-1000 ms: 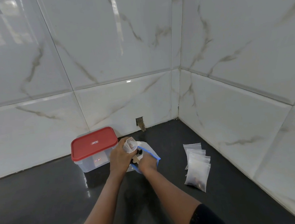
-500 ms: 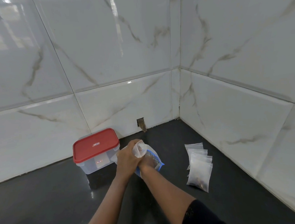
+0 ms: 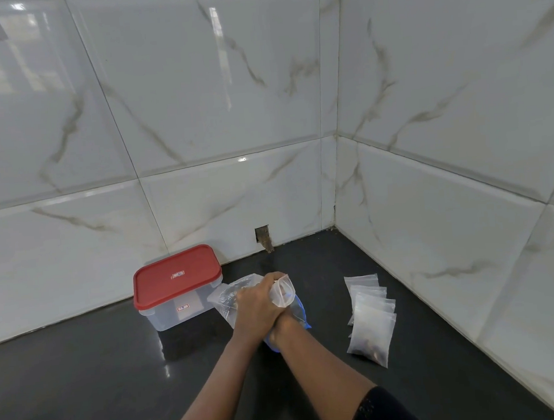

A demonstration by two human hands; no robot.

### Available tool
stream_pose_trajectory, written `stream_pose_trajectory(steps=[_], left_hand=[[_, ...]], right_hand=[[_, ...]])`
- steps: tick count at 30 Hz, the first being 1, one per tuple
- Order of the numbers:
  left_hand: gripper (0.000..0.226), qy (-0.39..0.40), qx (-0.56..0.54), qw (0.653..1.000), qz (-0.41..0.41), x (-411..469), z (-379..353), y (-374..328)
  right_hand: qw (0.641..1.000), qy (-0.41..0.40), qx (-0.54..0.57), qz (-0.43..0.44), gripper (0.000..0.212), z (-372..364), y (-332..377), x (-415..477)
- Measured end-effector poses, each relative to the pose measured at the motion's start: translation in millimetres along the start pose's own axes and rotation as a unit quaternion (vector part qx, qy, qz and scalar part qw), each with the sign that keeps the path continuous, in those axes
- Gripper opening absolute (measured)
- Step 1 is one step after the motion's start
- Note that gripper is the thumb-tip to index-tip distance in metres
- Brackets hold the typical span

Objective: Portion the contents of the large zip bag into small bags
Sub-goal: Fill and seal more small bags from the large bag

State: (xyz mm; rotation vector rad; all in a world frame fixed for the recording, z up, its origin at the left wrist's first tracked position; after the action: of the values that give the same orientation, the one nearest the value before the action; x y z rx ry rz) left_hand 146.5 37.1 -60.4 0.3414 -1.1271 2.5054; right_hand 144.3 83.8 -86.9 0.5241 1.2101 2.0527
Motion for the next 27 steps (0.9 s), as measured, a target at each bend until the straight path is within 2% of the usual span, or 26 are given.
stream_pose_trajectory(steps=[1,3,4,5,6,7,8,9,10,12,16,21,27], left_hand=[[0.030,0.002,0.007,1.000,0.005,-1,-2,-1],[0.033,0.012,0.025,0.999,0.020,-3,-4,-1],[0.035,0.017,0.022,0.999,0.026,-4,-5,0],[0.037,0.019,0.013,0.999,0.033,-4,-4,0],[0.039,0.020,-0.002,0.999,0.040,-4,-4,1],[0.040,0.018,-0.015,0.999,0.044,-4,-2,1],[0.040,0.014,-0.024,0.999,0.045,-2,-1,3],[0.038,0.010,-0.024,0.999,0.043,0,1,4],[0.037,0.004,-0.018,0.999,0.034,3,2,4],[0.038,-0.015,-0.021,0.999,0.027,7,7,6],[0.043,-0.044,-0.038,0.998,0.037,17,24,10],[0.043,-0.066,-0.037,0.995,0.069,20,47,15],[0.037,-0.092,-0.060,0.991,0.082,16,55,21]], right_hand=[[0.998,-0.052,-0.010,0.035,0.039,17,10,2],[0.999,-0.041,0.002,0.007,0.043,7,3,15],[0.999,-0.028,0.034,-0.029,0.042,0,-10,18],[0.988,0.044,0.117,-0.090,0.040,-5,-21,25],[0.920,0.126,0.283,-0.239,0.032,-18,-36,20],[0.810,0.201,0.424,-0.351,0.023,-30,-48,16],[0.805,0.269,0.420,-0.322,0.019,-28,-43,3],[0.863,0.230,0.322,-0.315,0.016,-10,-48,5],[0.880,0.238,0.280,-0.300,0.014,-3,-48,8],[0.891,0.270,0.248,-0.266,0.011,2,-42,12],[0.931,0.235,0.157,-0.230,0.017,26,-36,23],[0.956,0.218,0.102,-0.167,0.025,49,-23,31],[0.959,0.213,0.109,-0.154,0.022,80,-18,29]])
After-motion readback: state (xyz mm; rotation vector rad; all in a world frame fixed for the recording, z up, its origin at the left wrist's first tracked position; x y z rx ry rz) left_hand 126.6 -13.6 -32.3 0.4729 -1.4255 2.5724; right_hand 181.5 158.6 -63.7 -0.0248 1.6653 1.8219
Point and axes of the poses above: each hand's wrist, its own x-axis towards the middle knuckle, its own z-axis out of the back of the hand, y = z × x, the point moved 5 cm from there along x, towards the middle knuckle, and after that the axes turned 8 degrees about -x, right-handed, at the moved point
